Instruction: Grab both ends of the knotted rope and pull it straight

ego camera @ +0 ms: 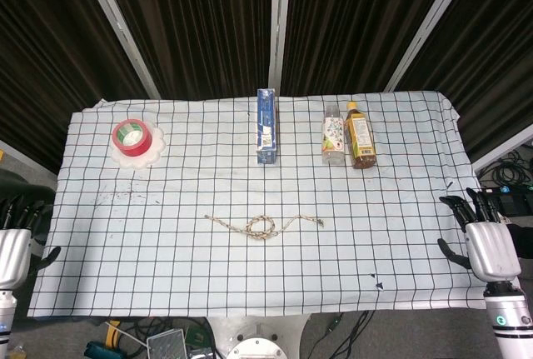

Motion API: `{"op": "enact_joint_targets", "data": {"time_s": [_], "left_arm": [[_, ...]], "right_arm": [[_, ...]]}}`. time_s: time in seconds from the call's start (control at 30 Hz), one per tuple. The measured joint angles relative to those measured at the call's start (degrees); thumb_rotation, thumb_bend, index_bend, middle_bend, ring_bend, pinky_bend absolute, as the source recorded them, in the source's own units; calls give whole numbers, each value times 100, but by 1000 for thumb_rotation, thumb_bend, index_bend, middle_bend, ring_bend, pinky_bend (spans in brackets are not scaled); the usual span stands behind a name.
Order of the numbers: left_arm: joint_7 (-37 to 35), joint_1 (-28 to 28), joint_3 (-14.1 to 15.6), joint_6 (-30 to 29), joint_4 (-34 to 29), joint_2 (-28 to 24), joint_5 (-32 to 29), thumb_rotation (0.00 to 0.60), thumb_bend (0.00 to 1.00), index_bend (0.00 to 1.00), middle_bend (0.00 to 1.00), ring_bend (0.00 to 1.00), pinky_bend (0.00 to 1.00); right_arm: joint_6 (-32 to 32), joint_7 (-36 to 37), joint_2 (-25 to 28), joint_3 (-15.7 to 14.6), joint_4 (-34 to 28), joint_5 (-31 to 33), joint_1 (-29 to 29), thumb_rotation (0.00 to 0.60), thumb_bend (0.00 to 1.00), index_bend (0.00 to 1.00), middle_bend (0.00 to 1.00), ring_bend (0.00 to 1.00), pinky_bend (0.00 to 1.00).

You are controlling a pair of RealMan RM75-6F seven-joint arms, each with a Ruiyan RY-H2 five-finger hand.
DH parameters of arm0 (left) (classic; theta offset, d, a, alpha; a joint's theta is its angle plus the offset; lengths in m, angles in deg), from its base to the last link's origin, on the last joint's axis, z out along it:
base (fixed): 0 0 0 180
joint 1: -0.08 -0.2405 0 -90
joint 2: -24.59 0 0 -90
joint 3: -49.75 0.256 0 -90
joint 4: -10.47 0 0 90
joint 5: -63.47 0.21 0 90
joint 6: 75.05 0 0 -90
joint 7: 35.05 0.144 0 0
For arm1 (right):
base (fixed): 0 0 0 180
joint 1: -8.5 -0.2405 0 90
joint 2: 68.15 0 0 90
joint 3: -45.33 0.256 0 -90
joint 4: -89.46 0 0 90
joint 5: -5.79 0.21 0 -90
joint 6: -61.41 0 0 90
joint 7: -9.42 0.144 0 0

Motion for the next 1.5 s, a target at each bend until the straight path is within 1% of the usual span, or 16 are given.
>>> {"op": "enact_joint_targets", "data": {"time_s": [0.37,0.47,0.53,0.6,0.67,0.7,0.77,0.8,0.9,1.0,1.07,1.2,1.33,1.5], "left_arm": [[-138,-126,75,-178,56,25,149,600,137,239,164,60,0],[-210,-133,73,-209,116,33,205,600,138,243,165,60,0],[-264,-136,79,-218,164,44,240,600,138,243,165,60,0],[-310,-139,86,-215,201,49,254,600,138,243,165,60,0],[-370,-143,91,-209,253,55,265,600,138,243,165,60,0],[-406,-143,92,-201,282,60,266,600,138,243,165,60,0],[-460,-140,91,-180,329,68,265,600,138,245,165,60,0],[-484,-137,92,-166,356,72,263,600,138,246,164,60,0],[-571,-124,90,-118,445,79,253,600,138,247,165,60,0],[-665,-114,75,-82,529,88,223,600,138,247,164,60,0],[-724,-107,64,-51,584,93,197,600,137,247,164,60,0],[-800,-94,58,17,661,108,158,600,138,247,164,60,0],[-850,-74,49,78,722,137,124,600,138,247,165,60,0],[-883,-54,40,111,770,162,118,600,138,247,164,60,0]], "right_arm": [[-49,78,61,-72,-116,-220,-60,600,194,193,199,10,68],[-294,-92,72,-41,-249,-226,-230,600,193,192,208,11,68],[-591,-256,59,8,-371,-190,-427,600,192,202,214,12,69],[-989,-456,3,91,-494,-87,-695,600,192,243,222,16,70],[-1382,-660,-118,201,-564,70,-993,600,193,321,233,19,70],[-1716,-849,-305,308,-577,260,-1285,600,194,337,235,19,70],[-1991,-1038,-560,410,-551,475,-1583,600,195,387,246,19,70],[-2160,-1202,-798,484,-504,651,-1807,600,195,407,252,20,71],[-2479,-1634,-1456,634,-294,1093,-2274,600,192,443,264,20,71],[-2685,-2016,-2094,735,21,1492,-2564,600,185,454,268,19,72],[-2754,-2182,-2428,767,262,1668,-2711,600,183,462,269,20,72],[-2819,-2461,-3038,736,909,1842,-2965,600,183,467,269,19,72],[-2808,-2637,-3464,605,1475,1808,-3114,600,206,470,269,19,72],[-2791,-2667,-3902,466,2070,1689,-3241,600,229,487,269,20,72]]}}
